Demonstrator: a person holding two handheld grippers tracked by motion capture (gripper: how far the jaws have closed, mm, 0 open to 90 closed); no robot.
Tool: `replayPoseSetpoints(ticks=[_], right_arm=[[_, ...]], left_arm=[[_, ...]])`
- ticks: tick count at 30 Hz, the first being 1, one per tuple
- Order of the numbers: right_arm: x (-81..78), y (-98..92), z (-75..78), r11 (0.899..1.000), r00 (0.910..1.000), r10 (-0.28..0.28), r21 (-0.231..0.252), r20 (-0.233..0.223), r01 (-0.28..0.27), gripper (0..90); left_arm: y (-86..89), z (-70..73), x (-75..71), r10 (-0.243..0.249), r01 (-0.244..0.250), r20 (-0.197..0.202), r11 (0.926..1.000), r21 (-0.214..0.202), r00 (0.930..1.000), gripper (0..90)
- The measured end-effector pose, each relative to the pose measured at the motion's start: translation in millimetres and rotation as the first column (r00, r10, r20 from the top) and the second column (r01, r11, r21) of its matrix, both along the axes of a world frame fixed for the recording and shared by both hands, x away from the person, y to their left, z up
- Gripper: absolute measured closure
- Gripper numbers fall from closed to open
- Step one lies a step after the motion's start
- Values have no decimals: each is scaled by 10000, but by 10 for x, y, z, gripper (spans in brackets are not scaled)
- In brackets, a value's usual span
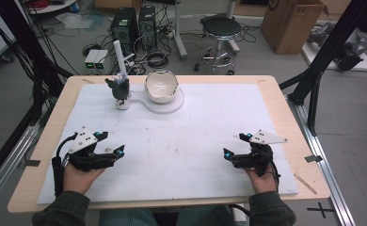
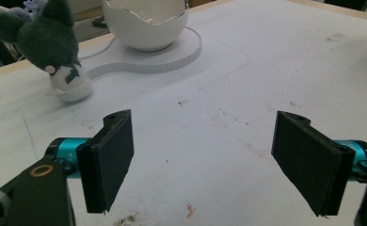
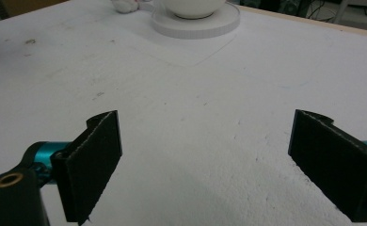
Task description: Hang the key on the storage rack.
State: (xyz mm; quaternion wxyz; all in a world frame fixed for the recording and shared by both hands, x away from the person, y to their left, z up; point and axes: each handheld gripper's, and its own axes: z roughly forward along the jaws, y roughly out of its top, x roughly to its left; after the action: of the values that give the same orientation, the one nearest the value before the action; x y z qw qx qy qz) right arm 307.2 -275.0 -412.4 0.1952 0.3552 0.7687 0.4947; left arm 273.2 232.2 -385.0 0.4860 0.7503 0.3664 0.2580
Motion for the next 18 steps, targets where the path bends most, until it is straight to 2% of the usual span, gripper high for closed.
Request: replayPoseSetpoints(ticks=[18], right_arm=[[9,16,-16,10000,9999,31,-47,-124,-31,96]], left_arm=[[126,-93,-195,107,-107,0,9999,9,9999,219]])
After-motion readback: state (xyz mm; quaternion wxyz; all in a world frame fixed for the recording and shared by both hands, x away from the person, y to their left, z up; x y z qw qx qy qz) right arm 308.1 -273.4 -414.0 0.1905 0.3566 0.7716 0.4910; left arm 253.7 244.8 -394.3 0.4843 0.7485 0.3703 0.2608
